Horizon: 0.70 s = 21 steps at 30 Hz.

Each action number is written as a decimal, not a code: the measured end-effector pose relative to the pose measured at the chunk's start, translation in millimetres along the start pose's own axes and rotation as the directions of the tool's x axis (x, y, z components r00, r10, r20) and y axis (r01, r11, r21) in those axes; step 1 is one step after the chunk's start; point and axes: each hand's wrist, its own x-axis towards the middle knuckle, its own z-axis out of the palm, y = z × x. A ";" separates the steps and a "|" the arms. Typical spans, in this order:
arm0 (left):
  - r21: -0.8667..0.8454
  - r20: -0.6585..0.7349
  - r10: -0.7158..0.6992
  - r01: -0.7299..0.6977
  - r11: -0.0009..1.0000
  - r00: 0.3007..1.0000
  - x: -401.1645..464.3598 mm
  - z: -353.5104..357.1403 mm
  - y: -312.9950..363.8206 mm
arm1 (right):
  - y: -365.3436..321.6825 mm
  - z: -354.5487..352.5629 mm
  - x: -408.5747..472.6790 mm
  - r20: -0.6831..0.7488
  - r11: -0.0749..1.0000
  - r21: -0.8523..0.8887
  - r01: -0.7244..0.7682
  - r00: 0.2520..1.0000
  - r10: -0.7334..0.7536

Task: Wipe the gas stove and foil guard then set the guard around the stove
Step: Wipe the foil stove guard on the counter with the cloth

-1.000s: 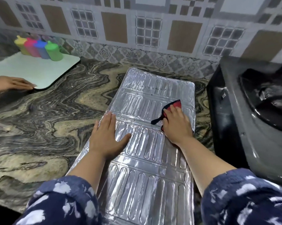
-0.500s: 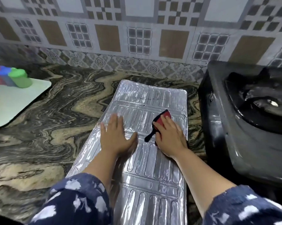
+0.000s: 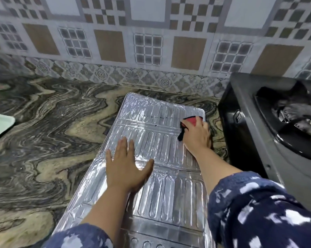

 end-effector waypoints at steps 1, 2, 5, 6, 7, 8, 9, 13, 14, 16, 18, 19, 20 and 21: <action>-0.002 0.002 0.001 -0.001 1.000 1.000 0.6 -0.3 0.1 | -1.4 -1.1 3.7 -0.011 1.000 0.017 0.009 1.000 -0.008; -0.001 0.007 0.002 -0.002 1.000 1.000 1.1 -0.2 -0.1 | -4.8 -1.9 4.9 -0.030 0.999 0.026 0.030 0.999 -0.029; 0.007 0.026 0.007 -0.008 1.000 1.000 -1.4 -0.1 -1.1 | -23.3 1.3 -11.5 -0.068 0.991 0.051 0.123 0.991 -0.119; 0.007 0.028 0.007 -0.007 1.000 1.000 -2.8 -0.7 -1.7 | -28.4 4.0 -21.8 -0.043 0.989 0.054 0.138 0.990 -0.136; 0.006 0.033 0.005 -0.005 1.000 0.999 -4.7 -1.6 -2.2 | -30.9 6.6 -32.8 0.002 0.989 0.040 0.142 0.990 -0.143; 0.005 0.038 0.004 -0.004 1.000 0.999 -6.8 -2.6 -2.6 | -30.4 8.7 -43.1 0.048 0.989 -0.003 0.148 0.988 -0.148; 0.005 0.041 0.003 -0.004 1.000 0.999 -8.5 -3.7 -2.9 | -27.2 9.9 -51.3 0.083 0.985 -0.061 0.164 0.984 -0.159; -0.012 0.050 -0.004 0.004 1.000 0.999 -11.4 -6.6 -3.3 | -8.4 4.3 -58.8 0.146 0.957 -0.170 0.236 0.966 -0.212; -0.012 0.051 -0.004 0.005 1.000 0.999 -11.5 -6.6 -3.1 | -5.4 2.7 -55.2 0.156 0.952 -0.183 0.246 0.963 -0.219; -0.007 0.054 0.002 -0.002 1.000 0.999 -11.7 -5.8 -3.3 | -3.1 2.1 -44.1 0.176 0.947 -0.194 0.257 0.959 -0.224; -0.007 0.045 0.001 -0.001 1.000 0.999 -11.9 -3.9 -3.9 | -4.7 4.7 -29.0 0.177 0.946 -0.184 0.269 0.955 -0.237; -0.011 0.035 -0.001 0.002 1.000 0.999 -12.3 -3.5 -3.6 | -5.8 6.4 -20.6 0.172 0.943 -0.184 0.276 0.954 -0.246; -0.016 0.024 -0.002 0.002 1.000 1.000 -12.4 -2.5 -3.6 | -7.4 9.1 -10.8 0.167 0.941 -0.190 0.280 0.954 -0.250; -0.022 0.014 -0.002 0.002 1.000 1.000 -12.6 -1.7 -3.2 | -8.3 11.3 -0.3 0.163 0.940 -0.202 0.274 0.956 -0.243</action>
